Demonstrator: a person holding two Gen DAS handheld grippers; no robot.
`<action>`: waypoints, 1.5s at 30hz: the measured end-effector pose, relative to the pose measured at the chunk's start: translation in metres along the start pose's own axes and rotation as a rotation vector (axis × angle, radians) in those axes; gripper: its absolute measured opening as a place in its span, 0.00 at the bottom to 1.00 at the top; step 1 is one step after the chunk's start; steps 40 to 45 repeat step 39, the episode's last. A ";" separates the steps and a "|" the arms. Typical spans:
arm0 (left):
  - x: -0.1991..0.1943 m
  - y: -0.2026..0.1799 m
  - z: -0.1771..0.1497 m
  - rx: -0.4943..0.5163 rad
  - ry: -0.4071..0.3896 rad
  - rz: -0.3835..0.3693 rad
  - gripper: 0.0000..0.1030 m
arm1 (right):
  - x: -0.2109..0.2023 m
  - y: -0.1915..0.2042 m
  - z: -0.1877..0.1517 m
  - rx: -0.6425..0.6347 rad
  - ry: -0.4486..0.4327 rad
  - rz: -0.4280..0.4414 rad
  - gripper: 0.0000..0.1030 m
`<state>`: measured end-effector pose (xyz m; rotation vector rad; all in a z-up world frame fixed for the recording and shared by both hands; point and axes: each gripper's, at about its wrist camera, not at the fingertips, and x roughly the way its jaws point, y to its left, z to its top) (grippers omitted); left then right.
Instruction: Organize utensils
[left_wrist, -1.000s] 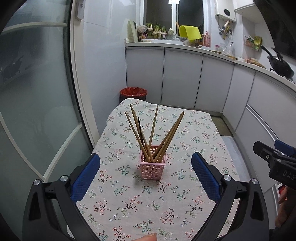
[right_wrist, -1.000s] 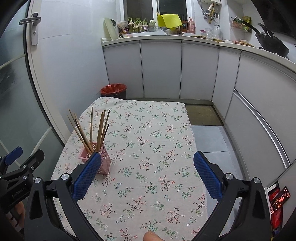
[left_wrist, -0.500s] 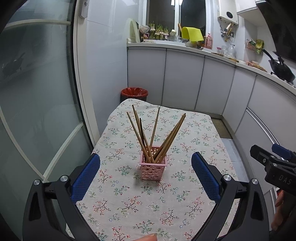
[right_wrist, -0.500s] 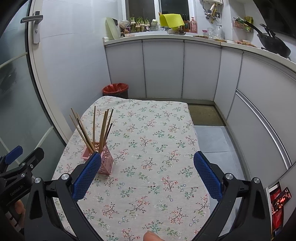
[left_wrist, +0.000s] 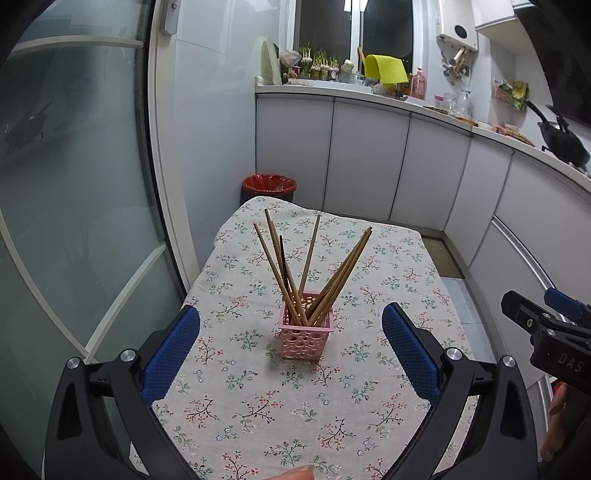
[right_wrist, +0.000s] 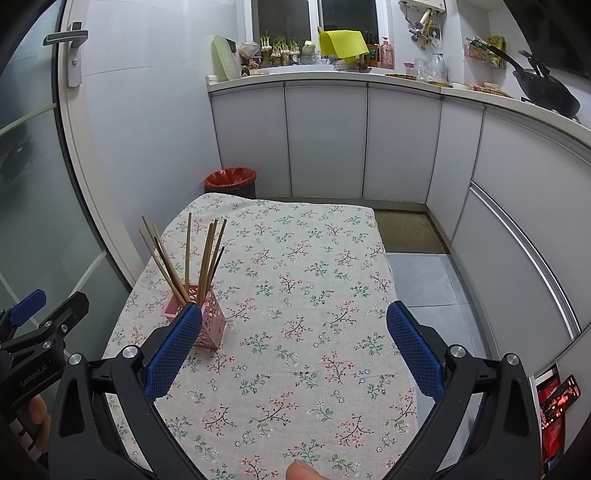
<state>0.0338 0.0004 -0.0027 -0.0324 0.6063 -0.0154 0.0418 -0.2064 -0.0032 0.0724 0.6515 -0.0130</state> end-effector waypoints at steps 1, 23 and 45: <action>0.000 0.000 0.000 0.000 0.001 0.000 0.93 | 0.000 0.000 0.000 0.002 -0.001 0.000 0.93; 0.000 -0.001 0.001 0.003 0.005 -0.007 0.93 | -0.001 -0.003 0.000 -0.001 0.000 0.000 0.93; 0.102 0.008 -0.036 0.032 0.077 -0.108 0.93 | 0.071 -0.017 -0.015 0.051 0.155 -0.014 0.93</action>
